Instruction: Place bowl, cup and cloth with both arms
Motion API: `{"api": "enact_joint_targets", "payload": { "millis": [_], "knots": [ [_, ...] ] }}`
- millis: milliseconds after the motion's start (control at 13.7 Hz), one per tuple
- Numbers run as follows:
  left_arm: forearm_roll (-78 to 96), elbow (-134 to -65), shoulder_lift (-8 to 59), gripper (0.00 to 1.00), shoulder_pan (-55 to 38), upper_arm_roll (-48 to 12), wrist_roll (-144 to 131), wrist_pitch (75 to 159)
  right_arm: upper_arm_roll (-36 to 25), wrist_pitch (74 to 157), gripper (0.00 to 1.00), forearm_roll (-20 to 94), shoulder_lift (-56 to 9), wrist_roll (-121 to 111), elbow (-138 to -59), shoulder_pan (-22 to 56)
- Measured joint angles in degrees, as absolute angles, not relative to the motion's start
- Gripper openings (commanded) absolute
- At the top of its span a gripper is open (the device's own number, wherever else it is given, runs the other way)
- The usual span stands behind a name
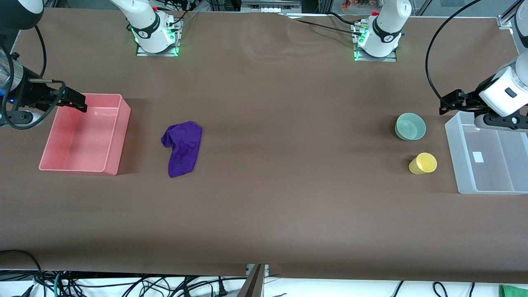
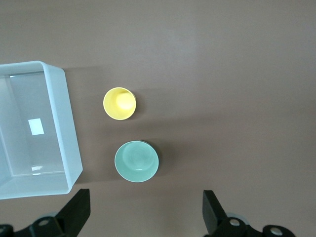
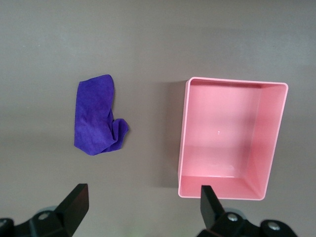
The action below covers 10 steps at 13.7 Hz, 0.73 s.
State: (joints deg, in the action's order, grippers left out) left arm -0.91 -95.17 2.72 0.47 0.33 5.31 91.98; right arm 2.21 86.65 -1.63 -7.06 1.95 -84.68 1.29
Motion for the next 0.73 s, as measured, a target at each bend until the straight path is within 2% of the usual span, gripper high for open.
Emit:
{"api": "enact_joint_targets", "payload": {
  "millis": [732],
  "knots": [
    [-0.8,-95.8,2.8,1.0,2.5,0.1,5.4,92.0,2.3,86.7,1.0,-1.6,-7.1,1.9,-84.7,1.8]
  ]
}}
